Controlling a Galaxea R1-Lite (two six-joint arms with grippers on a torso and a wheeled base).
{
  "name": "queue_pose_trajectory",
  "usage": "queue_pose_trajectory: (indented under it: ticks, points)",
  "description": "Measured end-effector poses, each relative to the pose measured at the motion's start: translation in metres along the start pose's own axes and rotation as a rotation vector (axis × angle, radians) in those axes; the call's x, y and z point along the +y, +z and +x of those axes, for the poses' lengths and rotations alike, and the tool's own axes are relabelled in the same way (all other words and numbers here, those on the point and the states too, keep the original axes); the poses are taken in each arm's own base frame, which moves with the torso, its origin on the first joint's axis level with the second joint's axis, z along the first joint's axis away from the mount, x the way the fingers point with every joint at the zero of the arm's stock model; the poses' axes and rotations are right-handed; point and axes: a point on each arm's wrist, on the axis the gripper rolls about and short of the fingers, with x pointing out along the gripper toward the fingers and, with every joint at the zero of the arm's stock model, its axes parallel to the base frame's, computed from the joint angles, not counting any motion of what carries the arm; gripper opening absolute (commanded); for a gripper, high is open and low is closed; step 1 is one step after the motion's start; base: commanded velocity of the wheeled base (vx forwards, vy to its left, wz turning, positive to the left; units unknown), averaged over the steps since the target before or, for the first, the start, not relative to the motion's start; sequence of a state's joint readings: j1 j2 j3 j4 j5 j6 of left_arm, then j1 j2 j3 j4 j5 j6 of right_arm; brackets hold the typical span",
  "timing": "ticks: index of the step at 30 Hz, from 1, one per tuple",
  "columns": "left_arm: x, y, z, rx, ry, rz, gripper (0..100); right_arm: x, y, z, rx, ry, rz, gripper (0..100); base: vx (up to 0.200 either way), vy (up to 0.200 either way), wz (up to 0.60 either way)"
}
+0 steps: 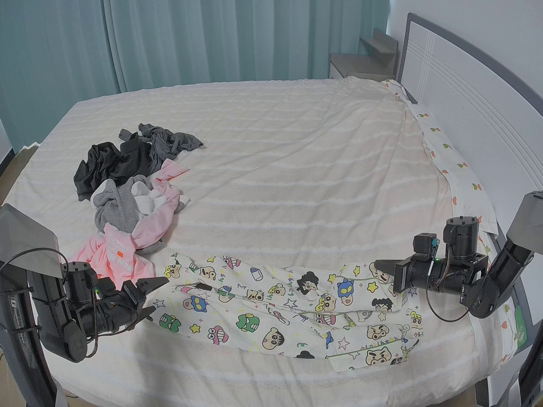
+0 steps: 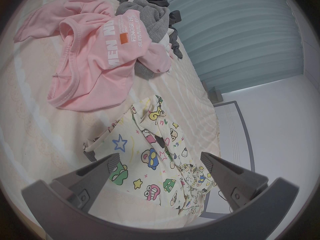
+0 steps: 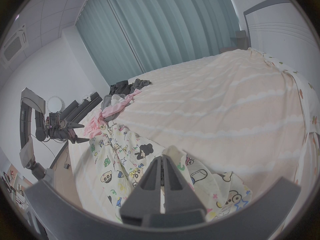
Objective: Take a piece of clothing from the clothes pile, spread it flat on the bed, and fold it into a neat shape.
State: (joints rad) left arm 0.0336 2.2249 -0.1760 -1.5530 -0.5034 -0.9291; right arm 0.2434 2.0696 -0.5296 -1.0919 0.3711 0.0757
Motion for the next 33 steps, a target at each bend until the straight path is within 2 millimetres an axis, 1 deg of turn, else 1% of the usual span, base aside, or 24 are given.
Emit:
queue_pose_trajectory:
  ticks: [4,11,16,17,22,26,28,32,33]
  points:
    - [0.000,0.000,0.000,-0.001,0.000,0.000,100,-0.005,-0.003,0.008,0.003,-0.026,0.004,0,0.000,0.000,0.00]
    - [0.000,0.000,0.000,-0.002,0.000,0.000,100,-0.027,-0.005,0.029,-0.010,-0.131,0.016,0,0.000,0.000,0.00]
    - [0.000,0.000,0.000,-0.003,0.001,0.001,100,-0.034,-0.015,0.036,0.023,-0.151,0.032,0,0.000,0.000,0.00]
    - [0.000,0.000,0.000,-0.002,0.001,0.001,100,-0.035,-0.016,0.036,0.026,-0.152,0.034,100,0.000,0.000,0.00]
    - [0.000,0.000,0.000,-0.003,0.000,0.003,100,-0.036,-0.022,0.035,0.041,-0.155,0.054,100,0.000,0.000,0.00]
    - [-0.001,0.000,0.000,-0.002,0.001,0.017,100,-0.033,-0.019,0.026,0.023,-0.159,0.090,100,0.000,0.000,0.00]
    - [-0.001,-0.001,0.001,0.000,0.002,0.042,100,-0.031,-0.014,0.018,-0.001,-0.165,0.136,100,0.000,0.000,0.00]
    - [-0.001,-0.002,0.000,0.001,0.006,0.096,100,-0.022,-0.004,-0.004,-0.071,-0.176,0.268,100,0.000,0.000,0.00]
    - [-0.002,-0.002,0.000,-0.002,0.006,0.111,100,-0.017,-0.003,-0.015,-0.091,-0.184,0.312,100,0.000,0.000,0.00]
